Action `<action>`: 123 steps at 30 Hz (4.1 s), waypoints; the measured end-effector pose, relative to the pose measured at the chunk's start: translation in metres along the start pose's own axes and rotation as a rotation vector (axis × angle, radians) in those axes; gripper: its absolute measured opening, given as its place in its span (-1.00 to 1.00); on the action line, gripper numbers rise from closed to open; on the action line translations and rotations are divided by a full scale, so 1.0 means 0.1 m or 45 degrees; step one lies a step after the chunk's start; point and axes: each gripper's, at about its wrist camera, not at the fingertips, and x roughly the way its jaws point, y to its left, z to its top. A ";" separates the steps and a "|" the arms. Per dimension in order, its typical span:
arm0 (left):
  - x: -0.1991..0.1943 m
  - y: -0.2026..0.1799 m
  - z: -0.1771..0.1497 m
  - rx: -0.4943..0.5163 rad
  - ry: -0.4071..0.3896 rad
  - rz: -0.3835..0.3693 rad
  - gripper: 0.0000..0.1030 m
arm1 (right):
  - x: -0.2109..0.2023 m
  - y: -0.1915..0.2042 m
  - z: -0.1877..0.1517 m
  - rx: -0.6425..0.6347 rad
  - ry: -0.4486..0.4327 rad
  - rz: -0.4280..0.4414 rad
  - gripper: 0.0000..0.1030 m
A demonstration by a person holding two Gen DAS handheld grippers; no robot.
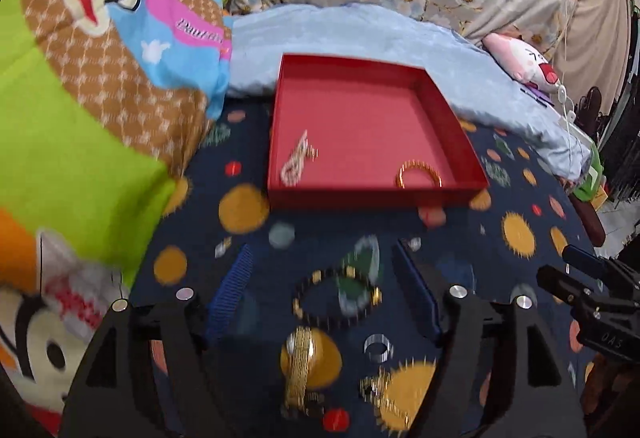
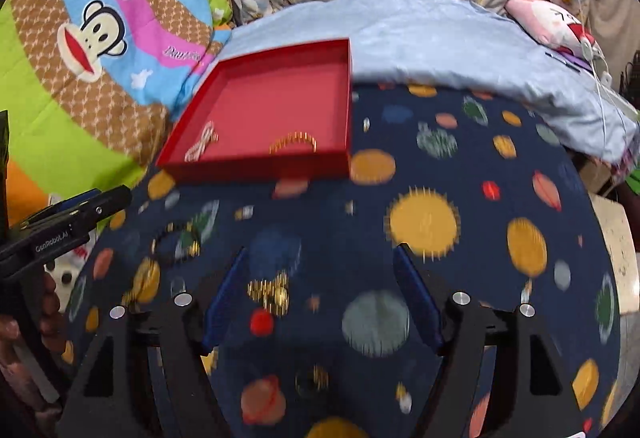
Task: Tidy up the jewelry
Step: 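Withdraw both tools from the red box back over the jewelry, then grasp the small gold ring with the right tool while the left tool grasps the gold watch, then carry the ring and watch into the red box and open both tools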
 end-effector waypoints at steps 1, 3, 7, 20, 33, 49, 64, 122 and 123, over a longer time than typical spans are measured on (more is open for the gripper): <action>-0.03 -0.01 -0.10 -0.001 0.006 0.016 0.36 | -0.03 0.00 -0.11 0.012 0.015 0.006 0.39; -0.07 -0.03 -0.27 0.004 0.026 0.038 0.36 | -0.08 0.00 -0.28 0.027 0.036 0.010 0.36; -0.10 -0.06 -0.53 -0.016 0.066 0.035 0.36 | -0.12 0.01 -0.53 0.044 0.061 -0.001 0.24; -0.10 -0.08 -0.86 0.009 0.111 0.063 0.36 | 0.13 0.07 -0.74 0.034 0.128 -0.054 -0.20; -0.09 0.02 -0.94 -0.007 0.144 0.047 0.36 | 0.21 0.19 -0.72 -0.044 0.130 -0.101 -0.58; 0.03 0.19 -0.86 -0.093 0.163 0.009 0.14 | 0.19 0.16 -0.70 -0.001 0.125 -0.060 -0.78; 0.17 0.14 -0.80 -0.114 0.194 -0.081 -0.67 | 0.10 0.15 -0.69 0.035 0.116 -0.017 -0.79; 1.59 -0.09 1.87 -0.037 -0.054 -0.101 -0.78 | 1.79 0.33 2.09 -0.095 0.020 0.174 -0.69; 1.60 -0.09 1.88 -0.034 -0.059 -0.088 -0.78 | 1.80 0.32 2.09 -0.092 0.018 0.170 -0.51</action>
